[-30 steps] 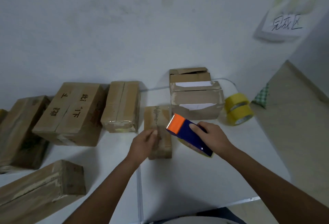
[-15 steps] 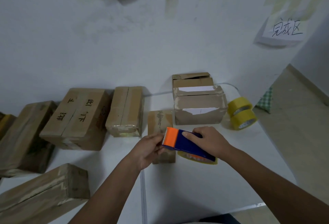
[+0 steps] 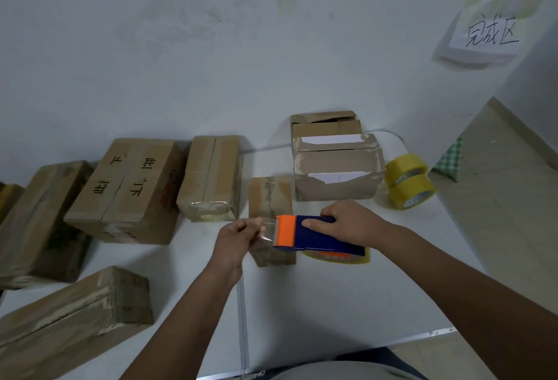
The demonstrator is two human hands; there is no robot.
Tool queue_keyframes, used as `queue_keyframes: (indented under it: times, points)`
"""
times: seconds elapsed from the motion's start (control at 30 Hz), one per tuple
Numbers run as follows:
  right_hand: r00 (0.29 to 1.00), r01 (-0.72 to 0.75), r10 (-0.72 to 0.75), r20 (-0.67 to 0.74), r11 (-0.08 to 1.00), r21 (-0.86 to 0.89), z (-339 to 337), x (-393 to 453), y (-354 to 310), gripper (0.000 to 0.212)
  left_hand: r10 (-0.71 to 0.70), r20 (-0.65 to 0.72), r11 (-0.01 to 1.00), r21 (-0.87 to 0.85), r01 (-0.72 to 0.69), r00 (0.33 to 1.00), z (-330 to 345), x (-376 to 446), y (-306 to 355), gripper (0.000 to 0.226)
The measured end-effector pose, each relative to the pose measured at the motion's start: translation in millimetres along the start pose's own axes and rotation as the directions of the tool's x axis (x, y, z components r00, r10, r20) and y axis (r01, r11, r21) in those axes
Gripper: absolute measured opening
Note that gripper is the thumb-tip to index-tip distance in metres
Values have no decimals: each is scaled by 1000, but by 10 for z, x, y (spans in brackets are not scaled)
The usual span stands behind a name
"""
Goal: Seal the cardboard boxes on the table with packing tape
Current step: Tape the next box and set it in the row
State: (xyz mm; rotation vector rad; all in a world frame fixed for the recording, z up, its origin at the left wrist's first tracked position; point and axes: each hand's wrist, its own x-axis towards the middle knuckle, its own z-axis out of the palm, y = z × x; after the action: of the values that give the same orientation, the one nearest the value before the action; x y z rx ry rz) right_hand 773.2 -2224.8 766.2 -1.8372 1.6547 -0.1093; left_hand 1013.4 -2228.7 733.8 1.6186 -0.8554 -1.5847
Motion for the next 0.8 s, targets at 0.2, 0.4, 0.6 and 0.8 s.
queue_keyframes:
  times: [0.2, 0.4, 0.6, 0.8]
  points:
    - [998, -28, 35, 55, 992, -126, -12, -33, 224, 60, -61, -116, 997, -47, 56, 991, -550, 115, -137, 12]
    - [998, -57, 61, 13, 982, -179, 32, 23, 315, 68, -125, -133, 983, -151, 104, 983, -459, 27, -303, 15]
    - [996, -85, 84, -12, 967, -242, 46, 84, 392, 72, -83, -229, 990, -132, 53, 970, -338, 21, -419, 10]
    - [997, -77, 81, 7, 969, -235, 45, 143, 437, 69, -78, -289, 989, -146, 37, 954, -242, 83, -473, 8]
